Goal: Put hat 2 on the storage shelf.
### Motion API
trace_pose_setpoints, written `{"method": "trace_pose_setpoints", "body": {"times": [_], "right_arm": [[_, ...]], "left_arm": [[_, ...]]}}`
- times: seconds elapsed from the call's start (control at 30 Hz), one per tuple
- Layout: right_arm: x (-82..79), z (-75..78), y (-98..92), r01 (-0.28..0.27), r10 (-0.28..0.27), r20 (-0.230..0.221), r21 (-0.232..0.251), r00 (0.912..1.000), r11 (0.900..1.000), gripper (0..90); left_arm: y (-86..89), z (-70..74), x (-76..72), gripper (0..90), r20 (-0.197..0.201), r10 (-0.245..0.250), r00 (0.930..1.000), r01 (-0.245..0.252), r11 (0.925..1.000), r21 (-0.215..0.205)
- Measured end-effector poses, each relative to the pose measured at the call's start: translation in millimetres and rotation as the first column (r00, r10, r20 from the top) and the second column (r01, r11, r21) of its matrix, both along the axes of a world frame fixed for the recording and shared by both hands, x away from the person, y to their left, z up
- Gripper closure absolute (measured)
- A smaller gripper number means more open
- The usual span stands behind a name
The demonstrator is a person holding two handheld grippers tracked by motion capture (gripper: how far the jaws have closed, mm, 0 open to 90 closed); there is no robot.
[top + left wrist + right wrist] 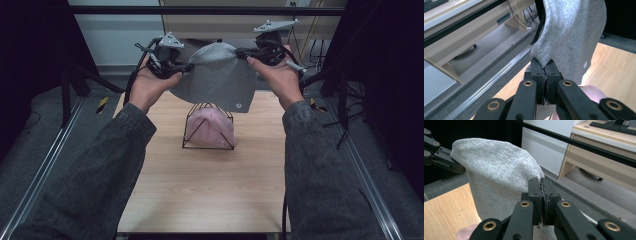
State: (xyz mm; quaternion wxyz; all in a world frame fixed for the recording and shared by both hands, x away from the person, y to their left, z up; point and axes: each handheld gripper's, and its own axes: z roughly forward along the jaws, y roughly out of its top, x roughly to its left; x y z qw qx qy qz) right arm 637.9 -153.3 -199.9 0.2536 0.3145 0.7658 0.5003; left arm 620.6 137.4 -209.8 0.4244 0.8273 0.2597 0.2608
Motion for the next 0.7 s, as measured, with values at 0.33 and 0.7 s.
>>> {"method": "trace_pose_setpoints", "body": {"times": [0.33,0.7], "right_arm": [[13.5,-13.1,5.3,0.009,-0.009,-0.026,-0.015,0.9996,1.0,87.6],[9.3,-23.0,11.4,-0.008,0.007,-0.034,-0.027,0.9994,1.0,87.6]], "left_arm": [[1.4,-15.0,19.0,87.7,-0.009,0.02,0.9998,-0.019,0.9997,0.014],[4.1,-27.3,20.0,87.7,-0.018,0.026,0.9995,-0.025,0.9994,0.024]]}}
